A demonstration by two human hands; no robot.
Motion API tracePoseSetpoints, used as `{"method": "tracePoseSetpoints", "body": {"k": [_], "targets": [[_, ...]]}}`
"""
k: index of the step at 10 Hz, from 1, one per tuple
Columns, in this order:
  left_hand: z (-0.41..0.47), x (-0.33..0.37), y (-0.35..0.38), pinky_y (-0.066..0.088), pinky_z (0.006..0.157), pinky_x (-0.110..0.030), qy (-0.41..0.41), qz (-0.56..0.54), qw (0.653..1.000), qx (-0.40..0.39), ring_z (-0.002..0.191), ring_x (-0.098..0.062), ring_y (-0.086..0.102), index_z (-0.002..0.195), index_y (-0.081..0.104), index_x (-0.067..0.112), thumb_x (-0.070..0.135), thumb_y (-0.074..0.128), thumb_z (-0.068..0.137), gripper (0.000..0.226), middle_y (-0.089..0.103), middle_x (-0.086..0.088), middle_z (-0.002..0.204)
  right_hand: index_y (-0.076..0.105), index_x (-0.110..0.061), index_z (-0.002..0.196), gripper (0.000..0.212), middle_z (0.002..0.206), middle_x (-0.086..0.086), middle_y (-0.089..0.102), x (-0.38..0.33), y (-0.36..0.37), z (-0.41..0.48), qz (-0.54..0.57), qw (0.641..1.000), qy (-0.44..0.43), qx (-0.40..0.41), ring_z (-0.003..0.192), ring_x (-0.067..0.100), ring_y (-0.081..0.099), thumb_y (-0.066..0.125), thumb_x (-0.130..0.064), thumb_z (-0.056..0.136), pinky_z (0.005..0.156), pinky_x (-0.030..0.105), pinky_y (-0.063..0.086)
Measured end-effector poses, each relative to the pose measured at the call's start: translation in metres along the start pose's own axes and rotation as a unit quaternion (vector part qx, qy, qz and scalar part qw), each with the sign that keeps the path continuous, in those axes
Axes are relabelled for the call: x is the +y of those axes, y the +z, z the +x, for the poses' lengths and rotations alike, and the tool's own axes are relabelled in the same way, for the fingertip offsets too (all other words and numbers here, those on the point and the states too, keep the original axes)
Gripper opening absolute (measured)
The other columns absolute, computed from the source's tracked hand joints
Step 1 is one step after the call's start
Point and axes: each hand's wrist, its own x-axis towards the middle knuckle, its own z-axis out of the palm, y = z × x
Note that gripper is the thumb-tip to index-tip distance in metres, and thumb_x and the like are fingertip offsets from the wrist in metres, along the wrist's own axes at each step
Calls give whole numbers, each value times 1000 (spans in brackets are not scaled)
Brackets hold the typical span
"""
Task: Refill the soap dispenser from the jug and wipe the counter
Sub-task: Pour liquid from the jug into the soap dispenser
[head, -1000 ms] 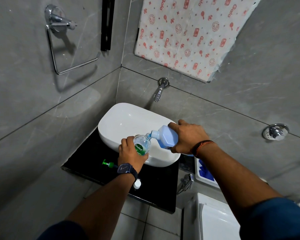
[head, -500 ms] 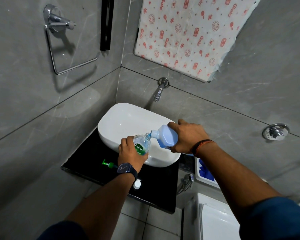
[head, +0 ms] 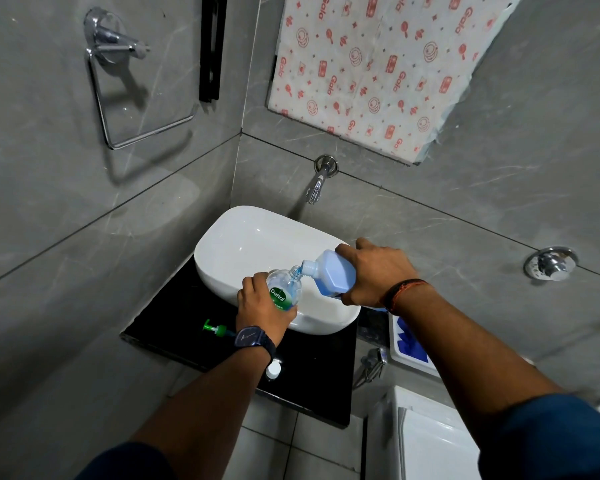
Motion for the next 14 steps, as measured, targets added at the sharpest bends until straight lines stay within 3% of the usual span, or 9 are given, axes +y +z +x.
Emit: {"method": "tracePoseSetpoints", "body": {"k": [2, 14], "targets": [[0, 0, 0, 49, 77, -44, -2, 1, 1000, 0, 96, -37, 52, 113, 48, 8, 26, 88, 48, 78, 51, -15, 108, 45, -34, 118, 70, 93, 0, 53, 0, 0, 0, 0, 1000, 0, -5, 75, 28, 59, 69, -58, 57, 59, 29, 41], [0, 1, 1, 49, 78, -45, -1, -3, 1000, 2, 96, -38, 53, 111, 49, 6, 24, 88, 48, 76, 52, -16, 108, 44, -35, 119, 71, 95, 0, 54, 1, 0, 3, -8, 1000, -5, -5, 76, 29, 60, 70, -57, 57, 58, 29, 37]]}}
